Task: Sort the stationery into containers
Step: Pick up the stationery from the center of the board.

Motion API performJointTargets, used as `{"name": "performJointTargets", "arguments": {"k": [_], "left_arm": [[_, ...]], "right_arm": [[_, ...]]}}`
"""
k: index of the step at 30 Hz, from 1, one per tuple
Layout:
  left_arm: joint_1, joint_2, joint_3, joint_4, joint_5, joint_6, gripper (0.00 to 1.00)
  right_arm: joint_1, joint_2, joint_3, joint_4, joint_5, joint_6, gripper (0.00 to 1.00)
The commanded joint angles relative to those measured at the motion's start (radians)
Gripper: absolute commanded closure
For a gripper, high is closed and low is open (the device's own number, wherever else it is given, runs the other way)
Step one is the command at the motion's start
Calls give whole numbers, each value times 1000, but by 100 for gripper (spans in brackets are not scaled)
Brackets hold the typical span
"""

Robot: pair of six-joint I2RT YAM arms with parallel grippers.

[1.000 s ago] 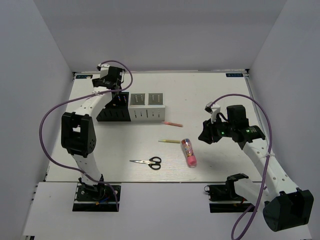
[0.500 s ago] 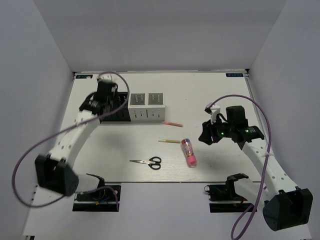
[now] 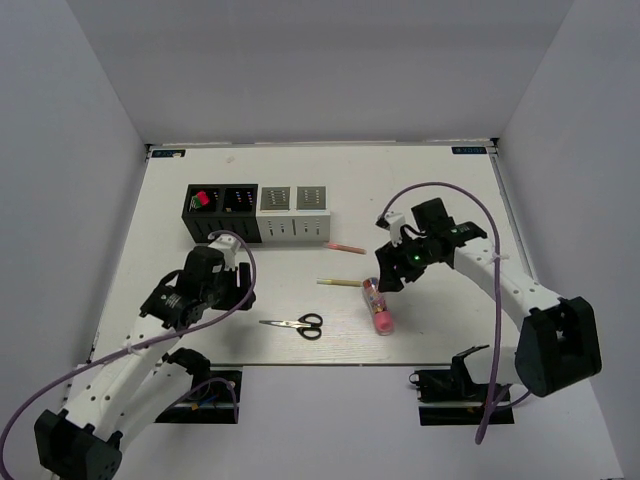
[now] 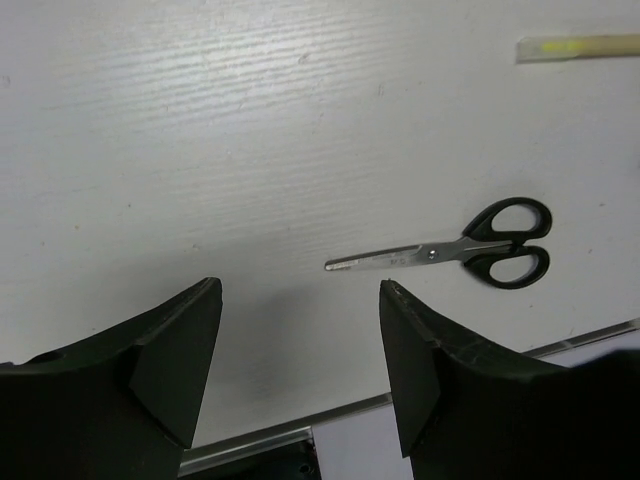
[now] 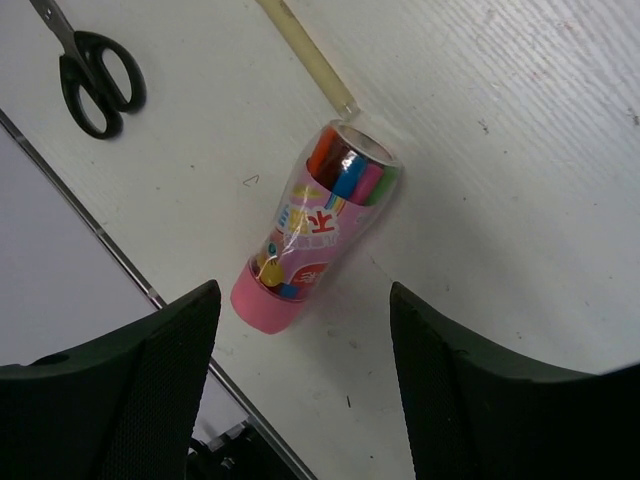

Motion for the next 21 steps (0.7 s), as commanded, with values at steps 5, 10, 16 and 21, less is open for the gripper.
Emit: {"name": "performJointTargets", "arguments": {"k": [5, 10, 16, 21], "left_arm": [[-6, -64, 6, 31, 4, 17, 26], [-5, -61, 7, 30, 3, 19, 26], [-6, -64, 6, 27, 1, 19, 26], [-5, -56, 6, 28, 3, 19, 26]], "right_arm": [[97, 48, 1, 6, 120, 33, 27], [132, 144, 76, 5, 195, 95, 25], [163, 232, 112, 22, 234, 144, 20], [190, 275, 109, 46, 229, 173, 18]]}}
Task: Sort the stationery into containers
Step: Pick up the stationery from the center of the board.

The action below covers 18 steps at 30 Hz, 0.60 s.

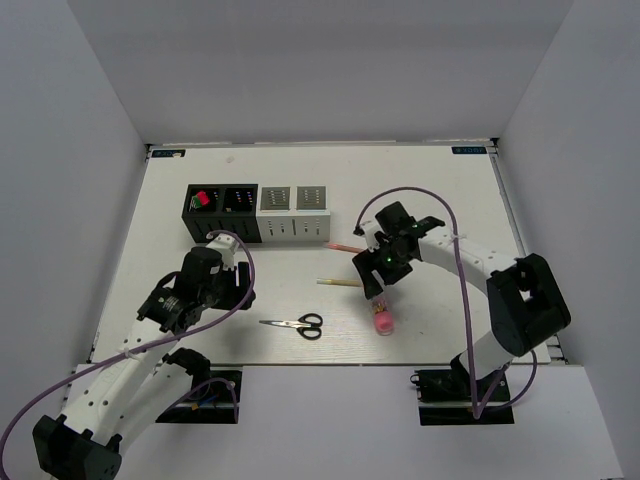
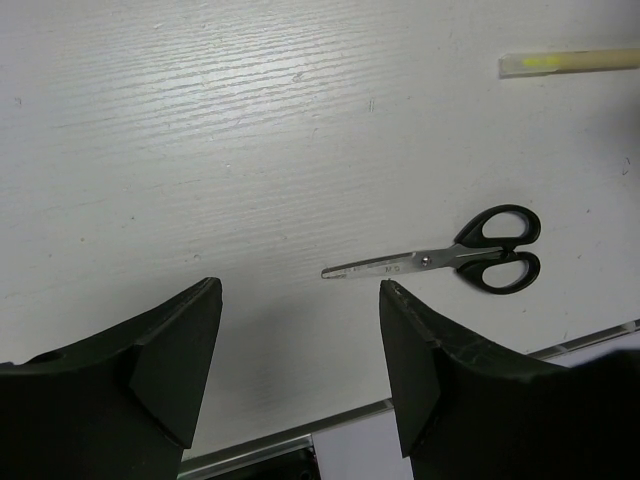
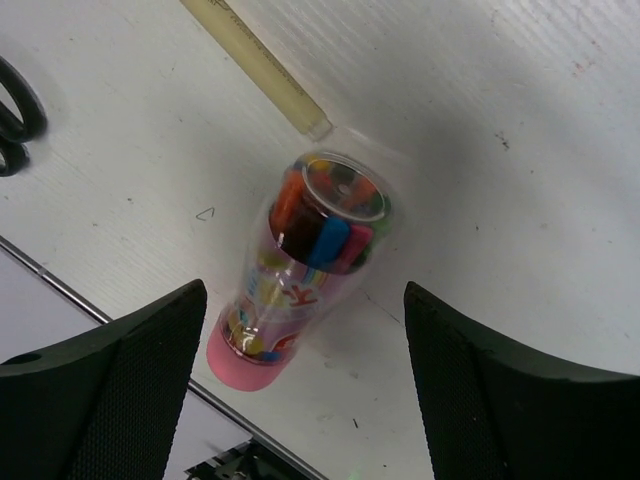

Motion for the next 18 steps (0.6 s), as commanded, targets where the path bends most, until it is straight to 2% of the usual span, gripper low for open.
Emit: {"name": "performJointTargets", "arguments": {"k": [1, 10, 16, 18], "left_arm": [[-4, -1, 6, 6, 1, 9, 26], [-4, -8, 6, 6, -23, 9, 26], [-4, -11, 6, 6, -26, 9, 26], [-4, -12, 4, 9, -28, 12, 26]], "right_arm": [[18, 35, 33, 34, 23, 50, 18], [107, 116, 13, 63, 207, 136, 23], [133, 148, -21, 77, 299, 165, 39], [138, 161, -27, 74, 312, 166, 49]]}}
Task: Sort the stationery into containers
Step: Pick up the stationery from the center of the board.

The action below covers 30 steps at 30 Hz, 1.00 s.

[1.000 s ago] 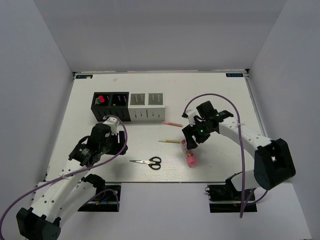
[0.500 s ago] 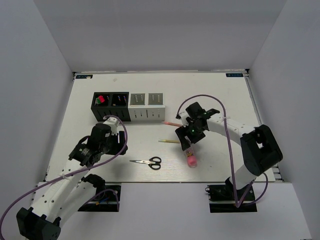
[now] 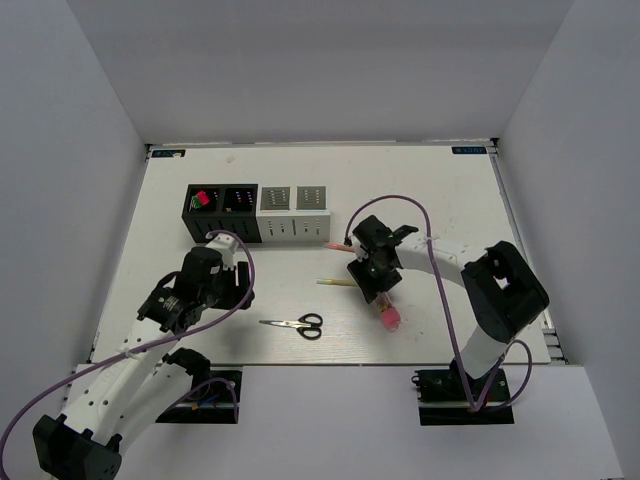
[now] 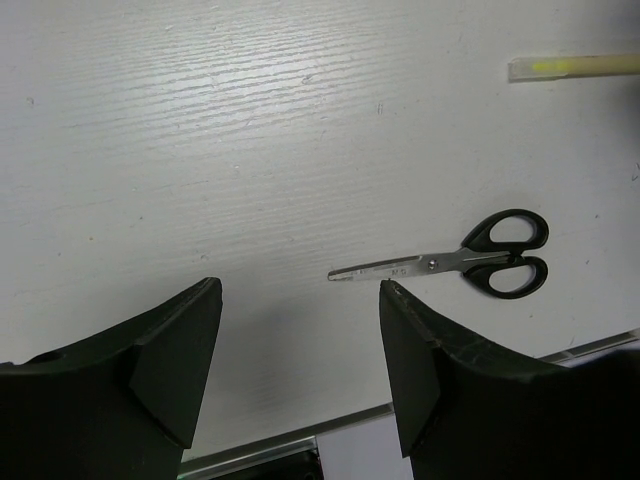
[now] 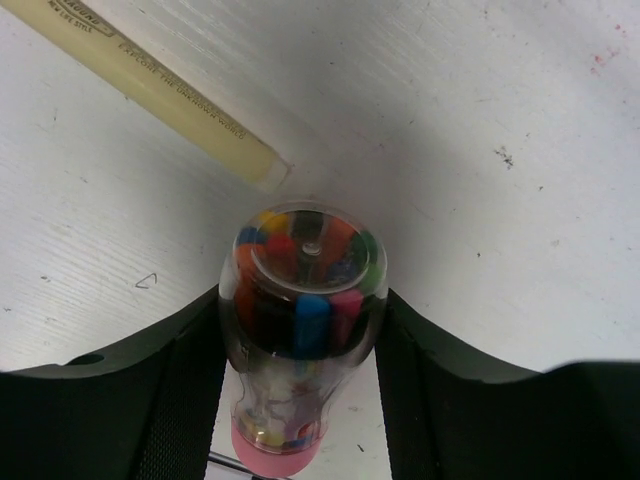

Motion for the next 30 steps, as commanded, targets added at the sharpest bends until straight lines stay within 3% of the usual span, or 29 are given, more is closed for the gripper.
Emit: {"name": "performJointTargets", "arguments": {"k": [1, 5, 7, 11, 17, 23, 30], "left_arm": [[-4, -12, 3, 6, -8, 10, 26], [-6, -14, 6, 6, -11, 12, 26], [-6, -14, 3, 6, -11, 9, 26], [-3, -21, 3, 13, -13, 10, 26], [-4, -41, -2, 12, -34, 5, 26], [-6, -110, -19, 29, -112, -2, 26], [-4, -259, -72, 69, -289, -33, 26]], "right_arm": [[10, 32, -26, 7, 74, 26, 52], [1, 23, -21, -15, 52, 20, 80], [3, -12, 0, -39, 36, 2, 100], [0, -115, 74, -90, -87, -104, 100], [1, -233, 282, -150, -142, -254, 100], [9, -95, 630, -234, -193, -309, 100], [15, 128, 1025, -165, -303, -270, 100]]}}
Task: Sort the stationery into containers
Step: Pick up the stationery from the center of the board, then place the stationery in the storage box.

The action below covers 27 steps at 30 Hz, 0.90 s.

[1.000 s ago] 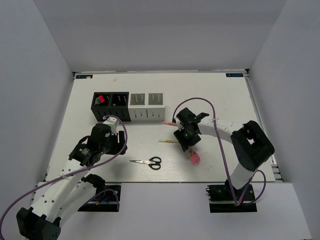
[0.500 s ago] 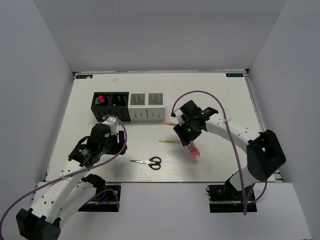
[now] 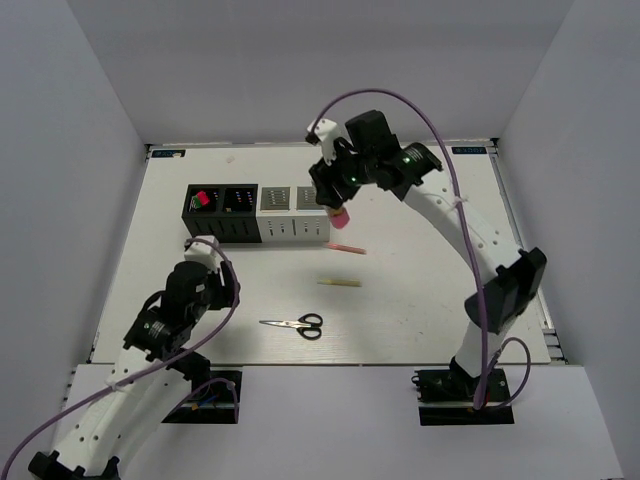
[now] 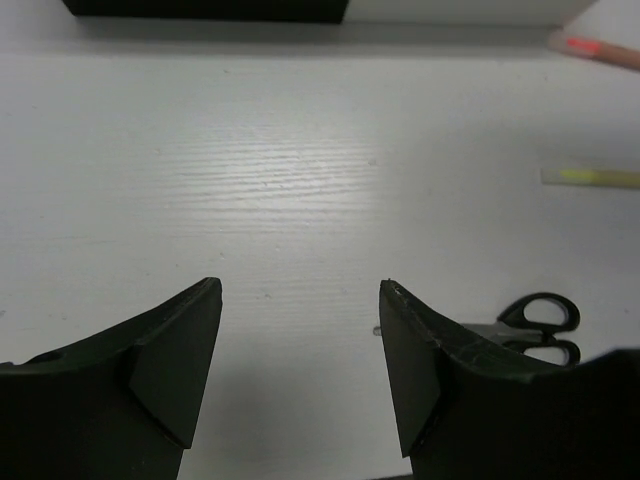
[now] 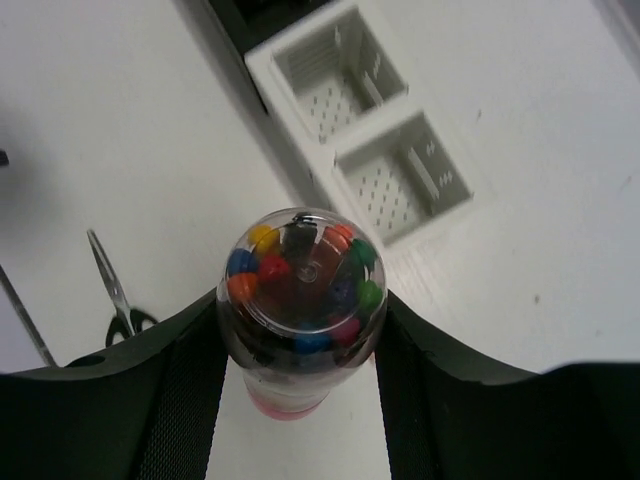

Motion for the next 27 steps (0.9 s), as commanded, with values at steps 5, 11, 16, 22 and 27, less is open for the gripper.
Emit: {"name": "performJointTargets", "arguments": {"k": [5, 11, 16, 22, 27], "left_arm": [[-6, -143, -39, 40, -239, -29, 26], [-4, -145, -34, 29, -270, -29, 26], [-6, -129, -32, 23, -268, -27, 26], [-3, -131, -29, 19, -274, -27, 26], [-6, -139, -34, 25, -277, -26, 26]], "right_arm": [[12, 166, 229, 241, -160, 50, 100], [20, 262, 220, 581, -254, 126, 100], [40, 403, 325, 718, -297, 180, 100], [69, 505, 350, 917, -325, 216, 100], [75, 584, 361, 1099, -306, 297, 100]]}}
